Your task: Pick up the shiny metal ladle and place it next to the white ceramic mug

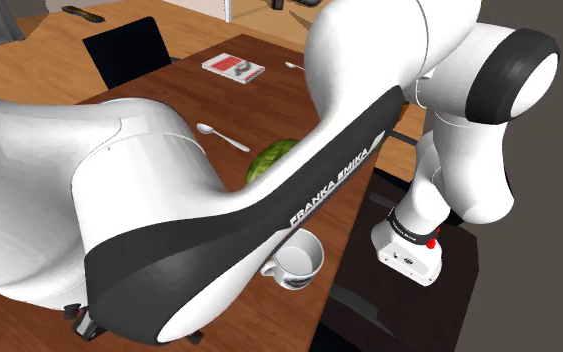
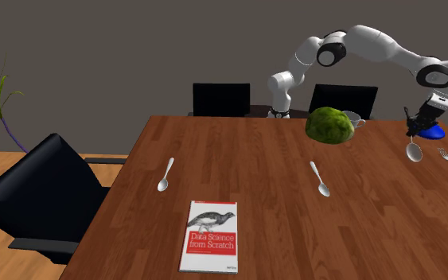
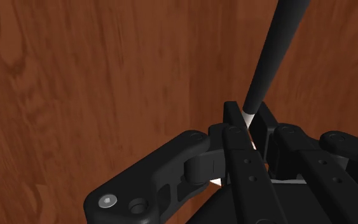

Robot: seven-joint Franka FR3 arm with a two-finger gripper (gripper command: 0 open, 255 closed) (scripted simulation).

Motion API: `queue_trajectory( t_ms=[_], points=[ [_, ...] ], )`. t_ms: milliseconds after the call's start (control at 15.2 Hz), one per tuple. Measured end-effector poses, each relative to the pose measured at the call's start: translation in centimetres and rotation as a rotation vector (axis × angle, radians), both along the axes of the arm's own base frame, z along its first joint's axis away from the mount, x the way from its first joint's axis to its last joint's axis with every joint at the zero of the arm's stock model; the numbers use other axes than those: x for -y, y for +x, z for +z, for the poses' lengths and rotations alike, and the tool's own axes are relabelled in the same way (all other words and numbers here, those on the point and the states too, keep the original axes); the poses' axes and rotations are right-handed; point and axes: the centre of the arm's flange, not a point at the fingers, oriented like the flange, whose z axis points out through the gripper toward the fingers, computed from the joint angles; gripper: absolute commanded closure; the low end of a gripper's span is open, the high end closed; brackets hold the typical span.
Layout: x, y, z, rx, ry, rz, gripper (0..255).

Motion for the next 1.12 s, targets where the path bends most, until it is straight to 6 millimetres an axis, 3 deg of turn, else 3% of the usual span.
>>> queue_trajectory(
  t_ms=[858, 1122],
  points=[
    [0.1, 0.0, -6.7, 0.000, 0.000, 0.000, 255],
    [0.0, 0.0, -7.0, 0.000, 0.001, 0.000, 255]
  ],
)
